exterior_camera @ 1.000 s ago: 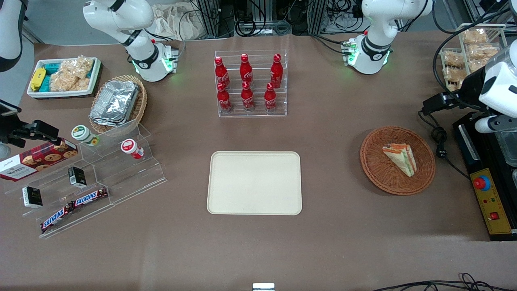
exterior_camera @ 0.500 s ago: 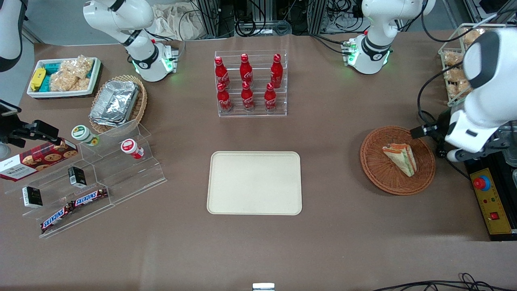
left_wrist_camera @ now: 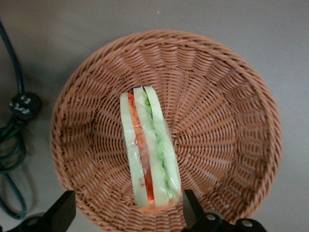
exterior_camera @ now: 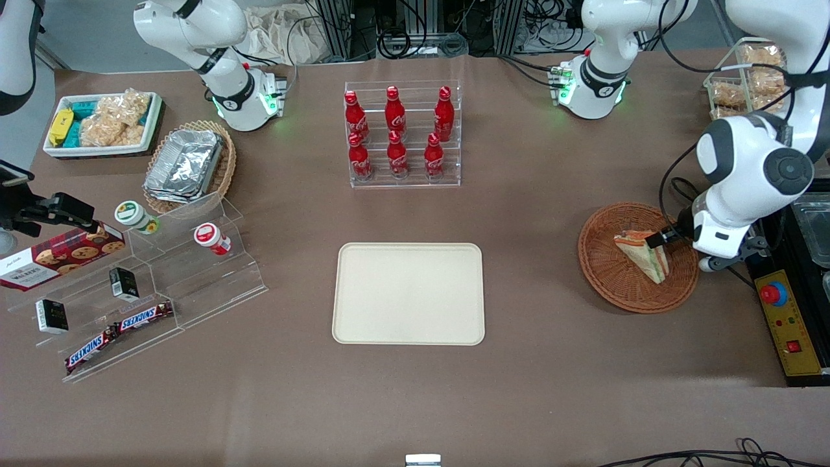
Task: Place sandwich from basket to tray
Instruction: 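Move the left gripper down over the wrapped sandwich in the wicker basket, then close the left gripper on the wrapped sandwich and lift it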
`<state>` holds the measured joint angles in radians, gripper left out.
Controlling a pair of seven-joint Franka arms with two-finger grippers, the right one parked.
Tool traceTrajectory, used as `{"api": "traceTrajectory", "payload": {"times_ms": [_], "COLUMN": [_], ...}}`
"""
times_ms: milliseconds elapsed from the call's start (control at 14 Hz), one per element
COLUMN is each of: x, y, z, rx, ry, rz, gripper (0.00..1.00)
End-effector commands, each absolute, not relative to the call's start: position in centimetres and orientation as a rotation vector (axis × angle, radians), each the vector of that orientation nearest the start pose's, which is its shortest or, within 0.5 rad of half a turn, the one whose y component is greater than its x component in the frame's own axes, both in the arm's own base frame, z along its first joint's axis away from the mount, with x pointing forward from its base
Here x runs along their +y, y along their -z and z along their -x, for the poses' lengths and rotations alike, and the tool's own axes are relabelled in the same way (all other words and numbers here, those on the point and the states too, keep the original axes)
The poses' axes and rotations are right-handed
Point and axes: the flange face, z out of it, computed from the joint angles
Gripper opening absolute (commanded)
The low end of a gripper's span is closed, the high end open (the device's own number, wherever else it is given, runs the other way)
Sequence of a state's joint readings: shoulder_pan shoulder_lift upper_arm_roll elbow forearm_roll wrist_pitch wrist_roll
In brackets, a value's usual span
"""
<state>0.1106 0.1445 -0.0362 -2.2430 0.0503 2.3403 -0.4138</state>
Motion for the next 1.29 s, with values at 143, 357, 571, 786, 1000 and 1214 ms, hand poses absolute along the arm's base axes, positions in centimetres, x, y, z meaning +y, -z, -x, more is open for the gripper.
{"api": "traceTrajectory", "payload": {"times_ms": [143,357,571,786,1000,1214], "x": [3.2,3.1,3.1,2.8,0.2,-7.7], "y": [-26.0,-24.4,-24.0,-25.6,-32.5,-37.7], "z": [-54.1,-54.1,-54.3,-54.4,-54.9,-57.2], "rx": [-0.898,-0.918,-0.939,-0.923,-0.853,-0.679], "ry": [-0.051,-0.07,-0.06,-0.036,0.01,-0.094], "rz": [2.979,2.971,2.969,2.977,3.004,3.056], "gripper": [1.0,0.77,0.27,0.0,0.0,0.05]}}
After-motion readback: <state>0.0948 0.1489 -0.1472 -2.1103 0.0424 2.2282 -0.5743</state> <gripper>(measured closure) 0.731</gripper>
